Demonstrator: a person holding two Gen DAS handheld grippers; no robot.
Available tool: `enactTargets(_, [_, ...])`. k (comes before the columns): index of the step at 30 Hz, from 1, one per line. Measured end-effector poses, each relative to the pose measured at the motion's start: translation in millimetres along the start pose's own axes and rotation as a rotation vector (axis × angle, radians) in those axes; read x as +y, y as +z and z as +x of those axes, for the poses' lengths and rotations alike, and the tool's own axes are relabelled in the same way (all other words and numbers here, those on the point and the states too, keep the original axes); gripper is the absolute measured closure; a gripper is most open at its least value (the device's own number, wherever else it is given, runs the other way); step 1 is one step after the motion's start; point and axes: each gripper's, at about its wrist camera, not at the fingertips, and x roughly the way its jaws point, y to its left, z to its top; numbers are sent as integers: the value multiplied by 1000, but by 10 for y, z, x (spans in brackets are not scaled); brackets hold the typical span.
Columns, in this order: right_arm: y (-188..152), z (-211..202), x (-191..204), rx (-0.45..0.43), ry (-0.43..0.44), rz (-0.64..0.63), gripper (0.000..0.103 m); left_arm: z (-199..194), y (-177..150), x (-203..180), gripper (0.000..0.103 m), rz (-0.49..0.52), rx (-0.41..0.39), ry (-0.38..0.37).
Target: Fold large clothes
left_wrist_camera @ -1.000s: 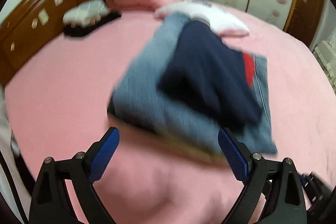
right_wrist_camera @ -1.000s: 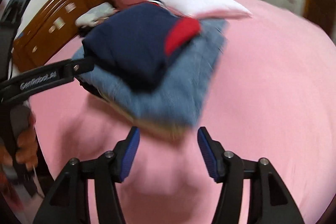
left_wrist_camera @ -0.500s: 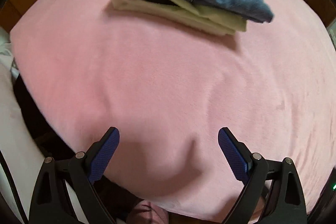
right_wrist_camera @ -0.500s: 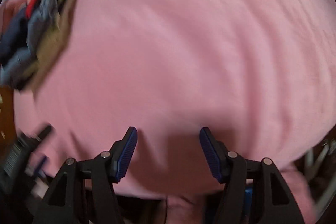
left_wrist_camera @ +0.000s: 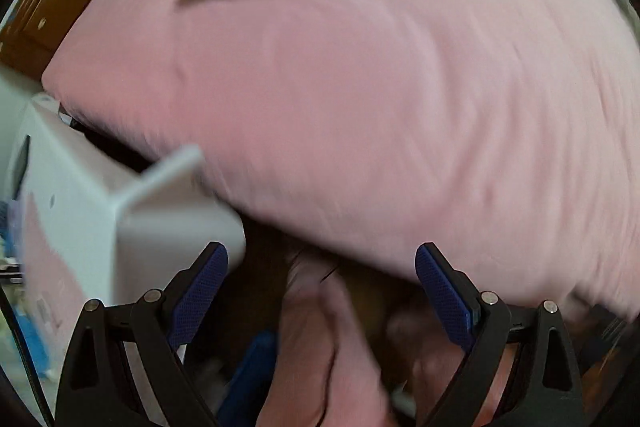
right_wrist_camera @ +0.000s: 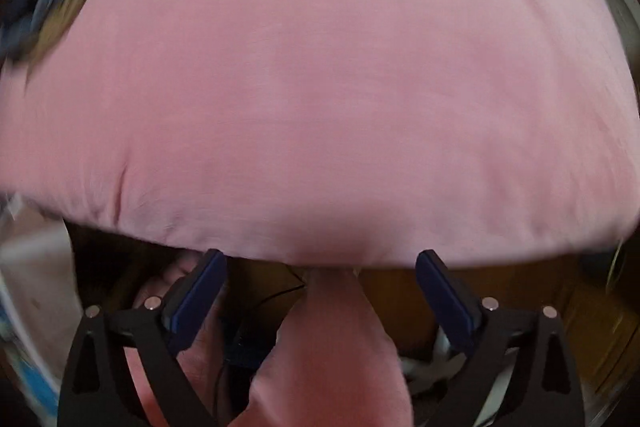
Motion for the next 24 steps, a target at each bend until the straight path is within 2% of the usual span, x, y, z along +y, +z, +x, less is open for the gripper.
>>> enactTargets(2, [-103, -184, -403, -1, 15, 82, 7, -141, -150, -303, 9, 116, 94, 89])
enactTargets(4, [-220, -393, -709, -18, -26, 127, 6, -290, -301, -593, 9, 250, 149, 145])
enactTargets(6, [-295, -520, -894, -19, -40, 155, 6, -470, -398, -840, 9, 343, 141, 146])
enactTargets(9, [-462, -703, -1198, -24, -39, 178, 6, -715, -459, -1167, 8, 439, 71, 134])
enactTargets(12, [-557, -865, -1126, -85, -73, 179, 6, -713, -374, -1351, 8, 466, 48, 103])
enactTargets(16, [-609, -1073, -927, -184, -64, 157, 6, -848, -234, -1498, 8, 430, 22, 67])
enactTargets(21, [-685, -1374, -748, -291, -69, 132, 6, -1137, -150, -1418, 8, 382, -97, -23])
enactTargets(24, [-777, -1606, -622, -307, -64, 151, 6, -1353, -169, -1308, 8, 378, -163, -46])
